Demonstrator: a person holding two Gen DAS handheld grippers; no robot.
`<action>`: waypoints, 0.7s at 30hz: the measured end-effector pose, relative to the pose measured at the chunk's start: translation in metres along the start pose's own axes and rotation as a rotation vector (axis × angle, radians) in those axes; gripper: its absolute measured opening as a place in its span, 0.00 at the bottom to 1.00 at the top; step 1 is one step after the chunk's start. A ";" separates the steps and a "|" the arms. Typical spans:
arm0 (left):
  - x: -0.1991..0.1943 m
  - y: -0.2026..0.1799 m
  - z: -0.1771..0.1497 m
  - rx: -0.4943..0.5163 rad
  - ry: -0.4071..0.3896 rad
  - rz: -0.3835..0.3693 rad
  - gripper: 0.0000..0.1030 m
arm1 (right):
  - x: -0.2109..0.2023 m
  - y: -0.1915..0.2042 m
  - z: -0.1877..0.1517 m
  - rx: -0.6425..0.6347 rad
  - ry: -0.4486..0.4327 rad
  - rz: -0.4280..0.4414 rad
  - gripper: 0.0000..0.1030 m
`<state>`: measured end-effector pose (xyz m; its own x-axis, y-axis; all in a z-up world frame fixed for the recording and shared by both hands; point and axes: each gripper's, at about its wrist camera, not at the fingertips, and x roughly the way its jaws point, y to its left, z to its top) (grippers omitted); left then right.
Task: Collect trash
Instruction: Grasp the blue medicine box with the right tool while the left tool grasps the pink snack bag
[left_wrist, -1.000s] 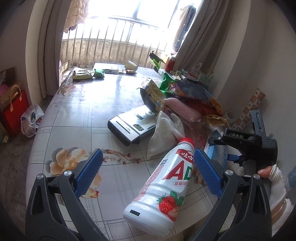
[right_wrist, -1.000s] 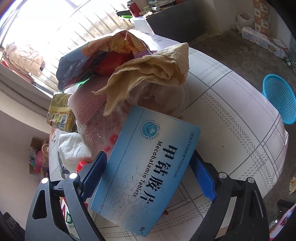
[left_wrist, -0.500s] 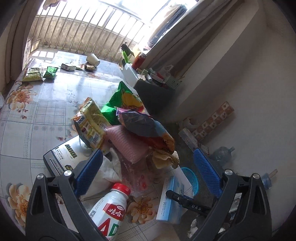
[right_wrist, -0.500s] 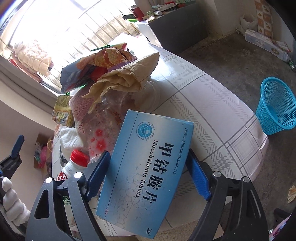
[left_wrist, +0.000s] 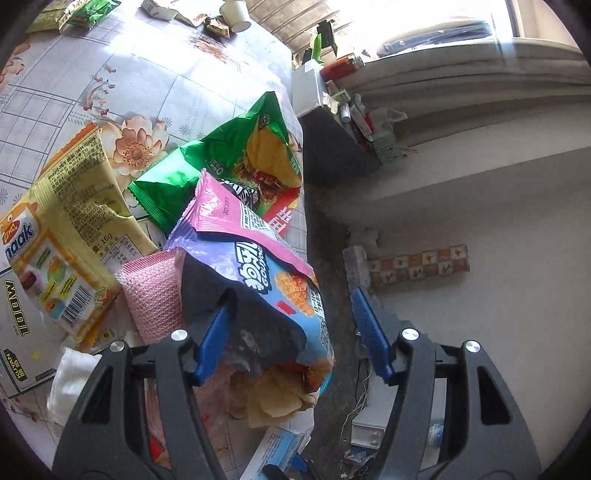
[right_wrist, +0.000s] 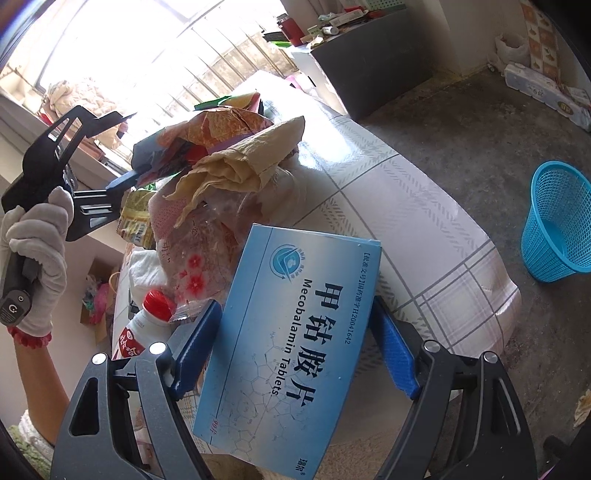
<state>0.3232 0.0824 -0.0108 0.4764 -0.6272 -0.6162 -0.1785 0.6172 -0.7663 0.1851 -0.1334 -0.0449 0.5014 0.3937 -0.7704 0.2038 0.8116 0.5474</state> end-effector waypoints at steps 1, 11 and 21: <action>0.003 0.001 0.003 -0.013 -0.001 0.006 0.52 | 0.000 0.000 0.000 0.000 -0.001 0.006 0.76; 0.010 -0.001 0.001 0.012 -0.012 0.030 0.01 | -0.009 -0.012 0.002 0.023 -0.014 0.052 0.74; -0.065 -0.085 -0.034 0.312 -0.179 -0.067 0.00 | -0.041 -0.034 0.002 0.068 -0.082 0.086 0.72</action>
<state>0.2777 0.0543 0.0882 0.6264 -0.5953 -0.5033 0.1164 0.7098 -0.6947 0.1591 -0.1777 -0.0315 0.5859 0.4221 -0.6918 0.2122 0.7439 0.6336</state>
